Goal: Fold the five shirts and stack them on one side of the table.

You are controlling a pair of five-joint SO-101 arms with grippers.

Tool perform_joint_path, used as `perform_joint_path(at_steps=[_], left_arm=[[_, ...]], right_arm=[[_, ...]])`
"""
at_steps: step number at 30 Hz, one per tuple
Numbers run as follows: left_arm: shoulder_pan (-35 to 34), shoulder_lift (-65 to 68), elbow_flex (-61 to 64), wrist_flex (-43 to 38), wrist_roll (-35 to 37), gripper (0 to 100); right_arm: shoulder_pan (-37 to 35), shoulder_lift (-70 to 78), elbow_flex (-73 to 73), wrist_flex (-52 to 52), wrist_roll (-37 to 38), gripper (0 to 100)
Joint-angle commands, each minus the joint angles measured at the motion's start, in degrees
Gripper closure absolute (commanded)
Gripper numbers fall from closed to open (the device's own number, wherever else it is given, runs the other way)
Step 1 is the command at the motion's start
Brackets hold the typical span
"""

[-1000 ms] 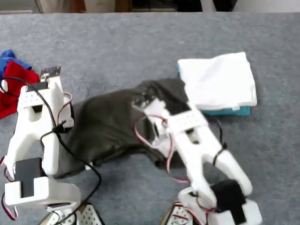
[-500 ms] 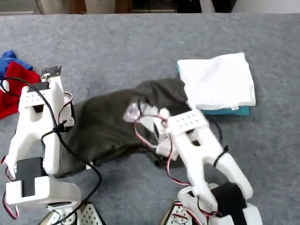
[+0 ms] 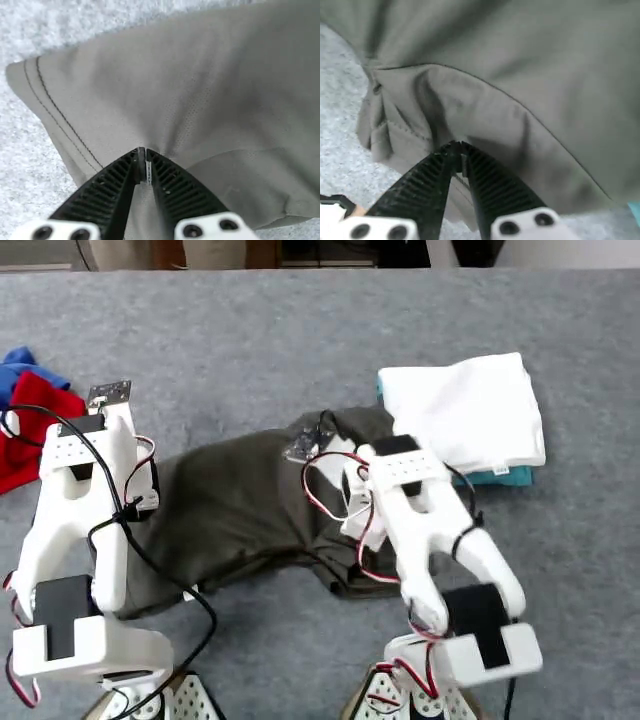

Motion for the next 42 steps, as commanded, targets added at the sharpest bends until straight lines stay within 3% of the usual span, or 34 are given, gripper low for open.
perform_joint_path(at_steps=[1,8,12,18,22,27,30,35,42], left_arm=[[0.5,-0.1,-2.4,-0.5,0.2,98],[0.5,-0.1,-2.4,-0.6,0.1,98],[0.5,-0.1,-2.4,-0.6,0.1,98],[0.5,-0.1,-2.4,-0.6,0.1,98],[0.4,-0.1,-2.4,-0.4,0.1,98],[-1.1,-0.1,-2.4,-0.6,0.1,98],[-3.9,-0.1,-2.4,-0.6,0.1,98],[-5.4,0.0,-2.4,-0.6,0.2,98],[-5.8,2.7,-5.5,-0.6,1.0,98]], right_arm=[[-3.3,0.8,0.5,-0.6,-2.5,99.7],[-15.2,-6.6,5.4,0.4,-6.0,99.7],[-18.1,-8.6,9.2,-1.4,-5.9,99.7],[-16.8,-3.8,12.9,-7.1,-5.5,99.7],[-12.4,-3.9,8.1,-2.3,-4.7,99.7],[-6.3,-13.8,-4.4,9.5,-1.1,99.7],[-2.8,-18.6,-12.7,11.3,-0.3,99.7],[-1.9,-13.8,-19.8,0.2,-0.7,99.7],[-1.0,6.6,-23.4,-19.7,-0.9,99.7]])
